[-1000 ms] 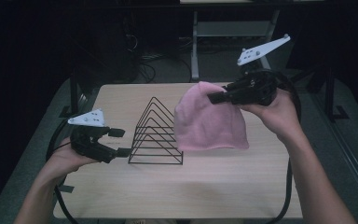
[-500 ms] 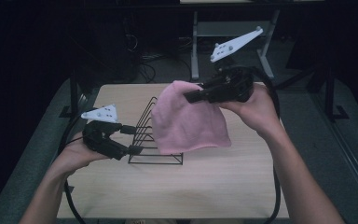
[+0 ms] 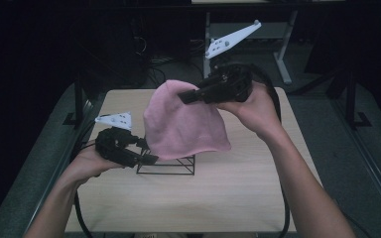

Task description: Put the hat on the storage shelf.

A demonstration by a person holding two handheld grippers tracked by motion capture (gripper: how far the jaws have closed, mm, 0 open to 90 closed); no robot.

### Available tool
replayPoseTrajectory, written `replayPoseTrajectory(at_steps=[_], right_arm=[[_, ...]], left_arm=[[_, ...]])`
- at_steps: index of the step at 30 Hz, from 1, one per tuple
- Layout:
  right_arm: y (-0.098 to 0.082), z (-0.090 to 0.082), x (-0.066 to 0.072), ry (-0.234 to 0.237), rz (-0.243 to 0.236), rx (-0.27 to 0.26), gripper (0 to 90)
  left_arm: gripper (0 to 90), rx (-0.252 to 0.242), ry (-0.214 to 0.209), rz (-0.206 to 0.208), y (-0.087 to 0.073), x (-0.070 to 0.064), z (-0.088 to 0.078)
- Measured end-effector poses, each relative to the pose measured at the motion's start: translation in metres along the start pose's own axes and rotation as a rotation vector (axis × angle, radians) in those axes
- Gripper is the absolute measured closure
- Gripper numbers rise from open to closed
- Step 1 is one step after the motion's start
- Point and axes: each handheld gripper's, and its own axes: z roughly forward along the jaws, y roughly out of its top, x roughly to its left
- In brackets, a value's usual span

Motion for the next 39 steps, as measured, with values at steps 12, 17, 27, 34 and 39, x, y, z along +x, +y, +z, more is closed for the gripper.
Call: replayPoseTrajectory(at_steps=[12, 17, 27, 34, 39], right_arm=[[0.009, 0.004, -0.005, -0.002, -0.017, -0.036, 77.4], [0.012, 0.004, -0.009, -0.016, -0.015, -0.053, 77.6], [0.012, 0.015, -0.021, -0.026, -0.003, -0.059, 77.6], [0.003, 0.025, -0.035, -0.022, 0.028, -0.054, 77.5], [-0.002, 0.029, -0.041, -0.022, 0.040, -0.047, 77.5]], left_arm=[[82.8, -0.011, 0.052, -0.028, 0.007, 0.012, -0.011], [83.2, -0.022, 0.123, -0.016, 0.012, 0.017, -0.019], [83.5, 0.001, 0.207, -0.012, 0.011, 0.029, -0.020], [83.5, 0.038, 0.243, -0.010, 0.007, 0.036, -0.015], [83.5, 0.051, 0.252, -0.012, 0.006, 0.038, -0.010]])
